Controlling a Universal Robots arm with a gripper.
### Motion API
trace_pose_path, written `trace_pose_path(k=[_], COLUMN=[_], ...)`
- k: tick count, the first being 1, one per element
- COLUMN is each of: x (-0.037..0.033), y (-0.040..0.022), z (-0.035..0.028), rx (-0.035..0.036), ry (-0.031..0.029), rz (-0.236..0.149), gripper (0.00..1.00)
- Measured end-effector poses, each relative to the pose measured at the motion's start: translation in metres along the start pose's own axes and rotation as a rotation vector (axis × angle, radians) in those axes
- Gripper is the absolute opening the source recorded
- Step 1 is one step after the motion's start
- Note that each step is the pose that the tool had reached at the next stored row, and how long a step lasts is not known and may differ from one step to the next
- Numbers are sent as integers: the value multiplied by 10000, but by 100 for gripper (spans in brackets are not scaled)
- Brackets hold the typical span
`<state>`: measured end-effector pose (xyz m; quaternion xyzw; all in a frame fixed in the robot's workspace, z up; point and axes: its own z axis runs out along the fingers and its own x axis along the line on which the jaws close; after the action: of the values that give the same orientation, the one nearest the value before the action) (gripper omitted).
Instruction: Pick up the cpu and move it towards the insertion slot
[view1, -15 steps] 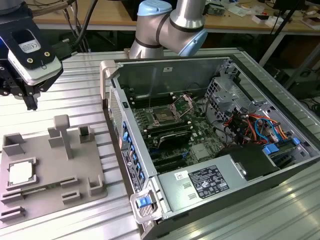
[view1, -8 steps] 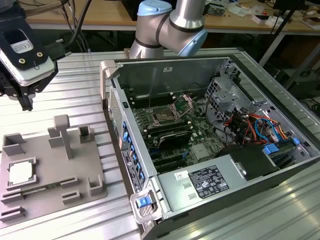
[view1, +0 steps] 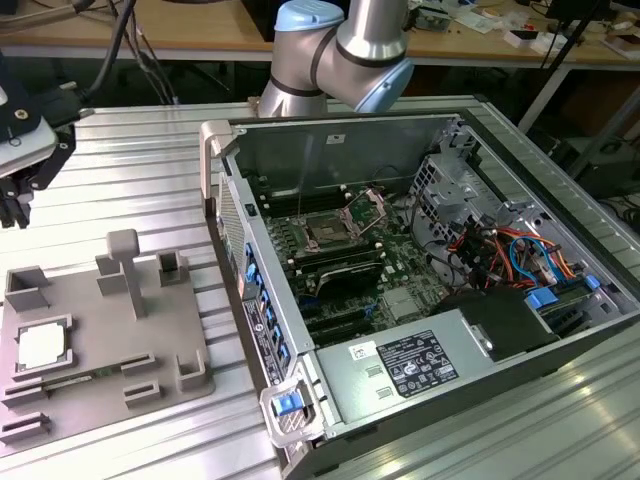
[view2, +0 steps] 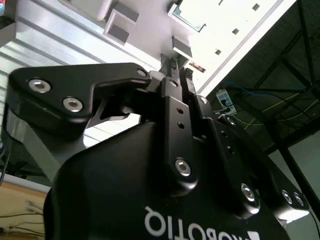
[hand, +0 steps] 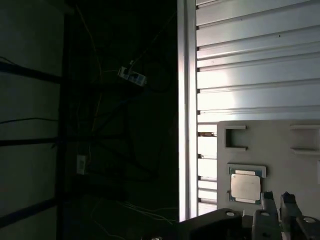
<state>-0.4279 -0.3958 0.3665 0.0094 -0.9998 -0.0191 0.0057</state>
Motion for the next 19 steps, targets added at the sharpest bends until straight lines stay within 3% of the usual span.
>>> trace_pose_path(k=[1,2,4,6,10,13,14,19], x=[19,31,58,89,131,153,162,206], y=[0,0,0,-2,-11,-29,-48,-112], z=[3,5,21,46,106,164,197,302], rx=[-1,-1,-2,-3,-4,-3,-3,-1], ry=[17,28,75,130,145,148,147,151], rz=[1,1,2,5,5,-16,-41,-95], gripper=[30,30,42,42,66,72,78,78])
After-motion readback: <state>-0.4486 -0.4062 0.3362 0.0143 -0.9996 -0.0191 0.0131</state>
